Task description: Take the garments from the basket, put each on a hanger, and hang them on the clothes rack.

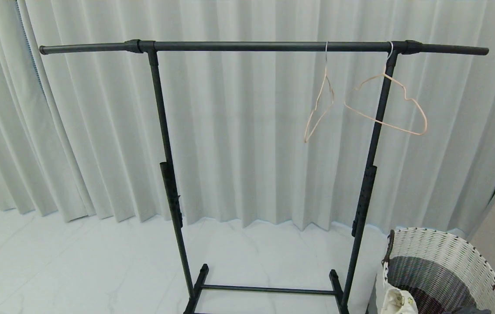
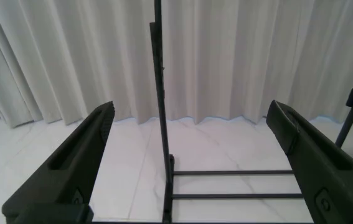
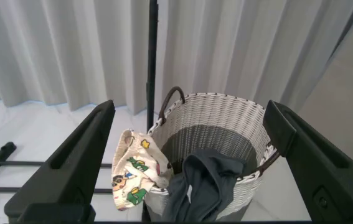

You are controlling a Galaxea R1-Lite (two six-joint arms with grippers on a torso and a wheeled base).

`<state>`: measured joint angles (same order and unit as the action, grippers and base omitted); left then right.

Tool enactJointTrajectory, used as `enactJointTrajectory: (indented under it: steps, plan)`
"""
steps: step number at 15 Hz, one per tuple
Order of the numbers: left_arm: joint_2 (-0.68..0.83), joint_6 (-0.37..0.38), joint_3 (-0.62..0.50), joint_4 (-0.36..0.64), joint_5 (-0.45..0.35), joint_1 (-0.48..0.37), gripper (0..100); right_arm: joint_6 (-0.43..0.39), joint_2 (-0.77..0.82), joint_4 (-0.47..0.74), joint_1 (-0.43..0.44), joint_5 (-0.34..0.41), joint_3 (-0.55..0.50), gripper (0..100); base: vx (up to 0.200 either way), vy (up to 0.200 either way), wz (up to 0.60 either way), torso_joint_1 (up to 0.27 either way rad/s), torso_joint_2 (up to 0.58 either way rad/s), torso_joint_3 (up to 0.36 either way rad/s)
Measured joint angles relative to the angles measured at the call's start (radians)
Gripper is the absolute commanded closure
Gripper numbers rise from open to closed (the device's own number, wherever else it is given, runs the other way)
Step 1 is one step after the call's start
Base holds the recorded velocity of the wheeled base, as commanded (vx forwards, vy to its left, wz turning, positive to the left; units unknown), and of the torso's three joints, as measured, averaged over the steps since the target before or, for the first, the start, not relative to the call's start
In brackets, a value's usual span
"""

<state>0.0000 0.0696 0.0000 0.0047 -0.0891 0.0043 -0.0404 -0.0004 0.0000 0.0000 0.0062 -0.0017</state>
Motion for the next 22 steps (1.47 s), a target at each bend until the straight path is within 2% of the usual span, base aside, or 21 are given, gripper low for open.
enactJointTrajectory:
  steps: [6, 22]
  plan:
    - [0.000, 0.001, 0.000, 0.000, 0.000, 0.000, 0, -0.002, 0.000, 0.000, 0.000, 0.000, 0.000, 0, 0.000, -0.200, 0.00, 0.002, 0.00, 0.003]
    - [0.000, -0.009, 0.000, 0.000, 0.000, 0.000, 0, 0.004, 0.000, 0.001, 0.000, 0.000, 0.000, 0, 0.000, 0.000, 0.00, 0.000, 0.00, 0.000]
